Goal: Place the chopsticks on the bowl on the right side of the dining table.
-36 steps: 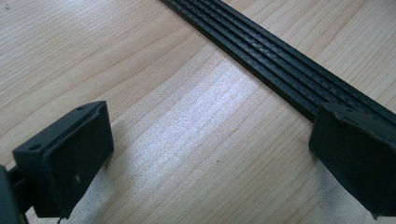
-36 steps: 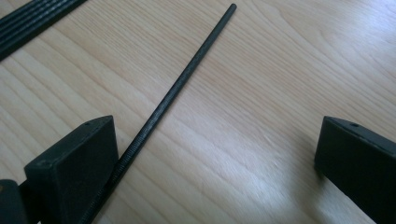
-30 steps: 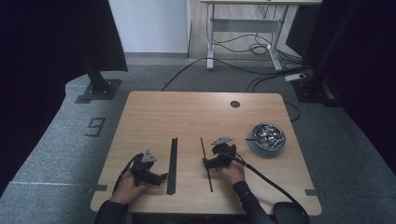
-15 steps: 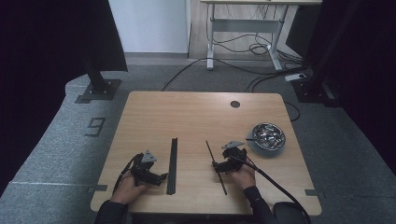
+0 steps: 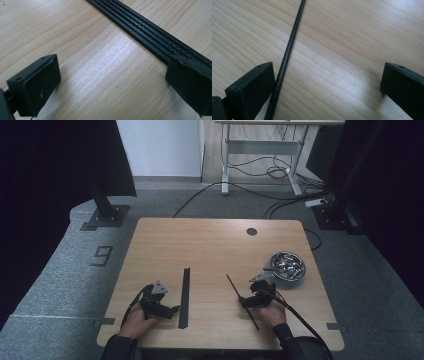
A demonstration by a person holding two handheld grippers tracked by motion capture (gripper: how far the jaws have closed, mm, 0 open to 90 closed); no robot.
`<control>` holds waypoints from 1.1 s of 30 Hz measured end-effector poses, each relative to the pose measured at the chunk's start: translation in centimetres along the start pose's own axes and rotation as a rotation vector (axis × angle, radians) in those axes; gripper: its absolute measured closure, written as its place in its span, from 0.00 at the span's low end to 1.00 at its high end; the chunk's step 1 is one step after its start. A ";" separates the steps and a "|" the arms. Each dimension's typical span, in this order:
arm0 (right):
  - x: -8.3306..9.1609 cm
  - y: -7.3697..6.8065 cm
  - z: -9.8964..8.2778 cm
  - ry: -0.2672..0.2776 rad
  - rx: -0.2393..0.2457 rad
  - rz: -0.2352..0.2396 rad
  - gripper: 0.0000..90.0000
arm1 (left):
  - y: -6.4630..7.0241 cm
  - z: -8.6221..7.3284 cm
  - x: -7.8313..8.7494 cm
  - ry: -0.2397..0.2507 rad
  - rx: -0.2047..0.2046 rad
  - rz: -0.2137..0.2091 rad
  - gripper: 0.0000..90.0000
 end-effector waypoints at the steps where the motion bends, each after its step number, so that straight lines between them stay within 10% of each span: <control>1: 0.1 0.1 -0.1 -0.005 -0.003 -0.001 0.00 | 0.0 0.0 0.0 0.000 0.001 0.000 0.00; 16: 3.0 3.4 -1.0 -0.123 -0.009 -0.037 0.19 | 0.0 0.0 0.0 0.000 0.001 -0.001 0.00; 27: 4.3 3.7 -0.4 -0.334 -0.004 0.025 0.61 | 0.0 0.0 0.0 -0.001 0.001 0.000 0.00; 33: 4.0 3.5 0.3 -0.460 -0.007 0.031 0.65 | 0.0 0.0 0.0 -0.001 0.002 -0.002 0.00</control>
Point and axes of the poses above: each handheld gripper's, and its own axes: x roughly backward along the jaws, z roughly out of its top, y roughly to its right, the point moved 4 cm from there along -x, roughly forward along the jaws, and after that the axes turned 8 degrees about z, right-handed, at the moved point
